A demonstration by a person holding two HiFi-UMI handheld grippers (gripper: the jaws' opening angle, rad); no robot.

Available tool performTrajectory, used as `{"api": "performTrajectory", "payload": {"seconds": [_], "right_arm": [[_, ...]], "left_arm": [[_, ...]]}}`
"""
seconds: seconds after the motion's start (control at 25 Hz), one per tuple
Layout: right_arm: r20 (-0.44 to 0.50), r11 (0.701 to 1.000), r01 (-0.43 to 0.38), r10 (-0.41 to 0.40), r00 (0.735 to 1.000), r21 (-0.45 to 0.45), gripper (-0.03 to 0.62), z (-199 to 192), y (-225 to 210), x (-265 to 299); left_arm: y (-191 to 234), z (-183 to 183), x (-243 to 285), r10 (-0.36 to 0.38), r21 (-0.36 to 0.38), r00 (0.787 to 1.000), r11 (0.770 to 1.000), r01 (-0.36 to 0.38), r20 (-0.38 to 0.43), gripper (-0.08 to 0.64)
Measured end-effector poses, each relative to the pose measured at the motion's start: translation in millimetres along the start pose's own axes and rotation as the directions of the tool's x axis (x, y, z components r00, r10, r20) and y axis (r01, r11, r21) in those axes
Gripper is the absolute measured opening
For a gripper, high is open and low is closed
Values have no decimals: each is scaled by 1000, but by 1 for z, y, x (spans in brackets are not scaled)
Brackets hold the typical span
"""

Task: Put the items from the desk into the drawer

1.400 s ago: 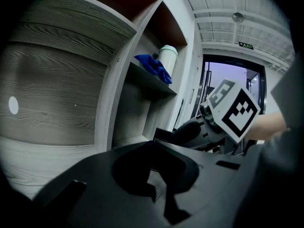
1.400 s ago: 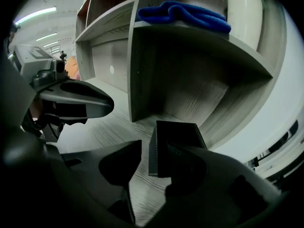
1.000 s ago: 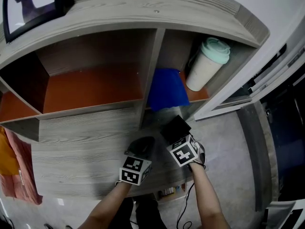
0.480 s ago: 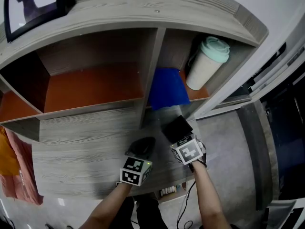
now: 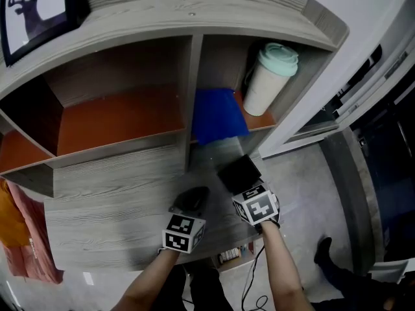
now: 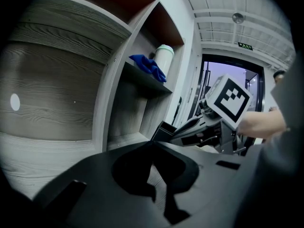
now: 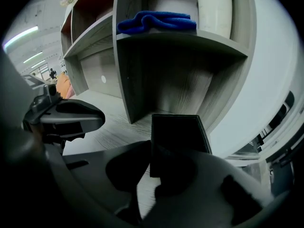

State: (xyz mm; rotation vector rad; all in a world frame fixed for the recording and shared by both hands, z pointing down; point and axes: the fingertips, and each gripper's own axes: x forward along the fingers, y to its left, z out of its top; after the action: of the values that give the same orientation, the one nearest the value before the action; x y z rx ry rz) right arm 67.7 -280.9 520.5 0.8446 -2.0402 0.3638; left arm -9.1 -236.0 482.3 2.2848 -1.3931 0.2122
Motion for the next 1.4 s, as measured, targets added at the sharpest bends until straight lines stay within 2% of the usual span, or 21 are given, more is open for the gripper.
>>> {"api": "performTrajectory", "payload": {"seconds": [0.8, 1.4], "right_arm": [[91, 994, 23, -32, 995, 104, 37, -22, 15, -57], [186, 970, 60, -106, 977, 236, 37, -49, 32, -127]], "left_arm": [[-51, 17, -18, -47, 64, 999, 997, 45, 25, 9], [-103, 20, -48, -93, 91, 995, 992, 89, 39, 9]]}}
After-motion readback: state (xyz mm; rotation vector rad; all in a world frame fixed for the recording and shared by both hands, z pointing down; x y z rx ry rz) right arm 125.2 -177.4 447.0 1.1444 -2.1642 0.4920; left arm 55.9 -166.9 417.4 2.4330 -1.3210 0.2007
